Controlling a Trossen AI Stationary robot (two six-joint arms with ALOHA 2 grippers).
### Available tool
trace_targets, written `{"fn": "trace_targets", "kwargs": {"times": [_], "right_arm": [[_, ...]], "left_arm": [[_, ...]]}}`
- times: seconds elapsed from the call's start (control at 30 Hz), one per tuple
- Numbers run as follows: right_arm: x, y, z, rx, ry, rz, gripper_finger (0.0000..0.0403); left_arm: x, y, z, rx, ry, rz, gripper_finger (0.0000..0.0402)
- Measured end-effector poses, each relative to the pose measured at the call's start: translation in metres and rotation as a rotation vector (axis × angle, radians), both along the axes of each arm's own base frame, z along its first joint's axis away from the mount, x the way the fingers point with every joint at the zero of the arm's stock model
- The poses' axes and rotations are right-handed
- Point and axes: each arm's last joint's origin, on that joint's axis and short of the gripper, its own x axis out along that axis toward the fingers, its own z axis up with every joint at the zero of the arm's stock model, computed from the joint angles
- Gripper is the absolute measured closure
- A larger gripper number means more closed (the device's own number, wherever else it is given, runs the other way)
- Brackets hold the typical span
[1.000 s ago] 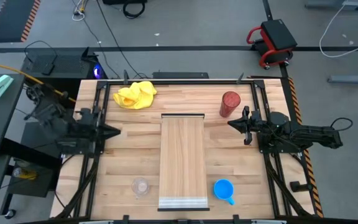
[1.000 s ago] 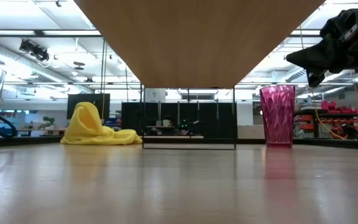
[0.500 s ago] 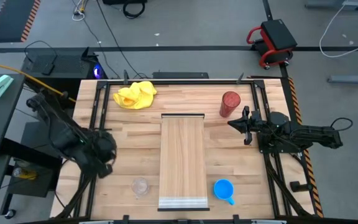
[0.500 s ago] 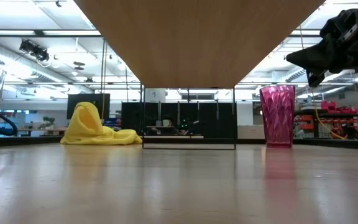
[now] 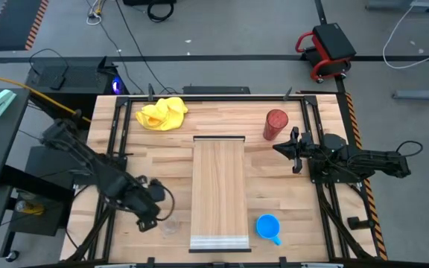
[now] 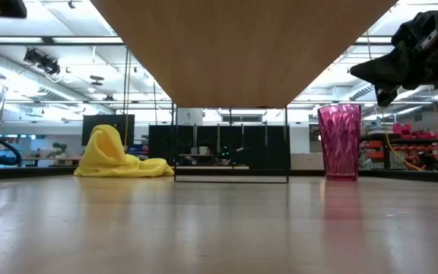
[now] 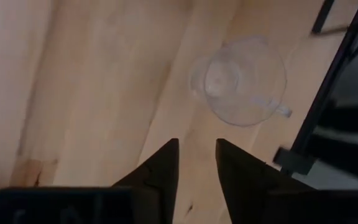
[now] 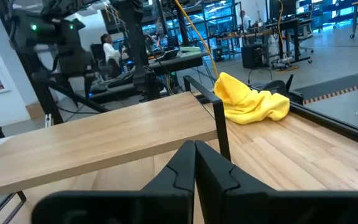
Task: Stack small to large cups/mugs on shelf
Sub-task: Move the transparent cup to the middle left of the table
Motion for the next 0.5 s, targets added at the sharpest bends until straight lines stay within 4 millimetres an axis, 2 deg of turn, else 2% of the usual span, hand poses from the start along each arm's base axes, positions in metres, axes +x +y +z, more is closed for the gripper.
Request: {"fn": "trace_targets", "kwargs": {"times": [0.27,0.5], "right_arm": [[0.000,0.000,0.000,0.000,0.000,0.000,0.0389],[0.000,0.000,0.000,0.000,0.001,0.000,0.0389]], "left_arm": [[0.026,-0.005,-0.023,-0.008,0.028,-0.081,0.0247],[0.042,0.000,-0.034,-0.010,0.032,-0.075,0.0249]]}}
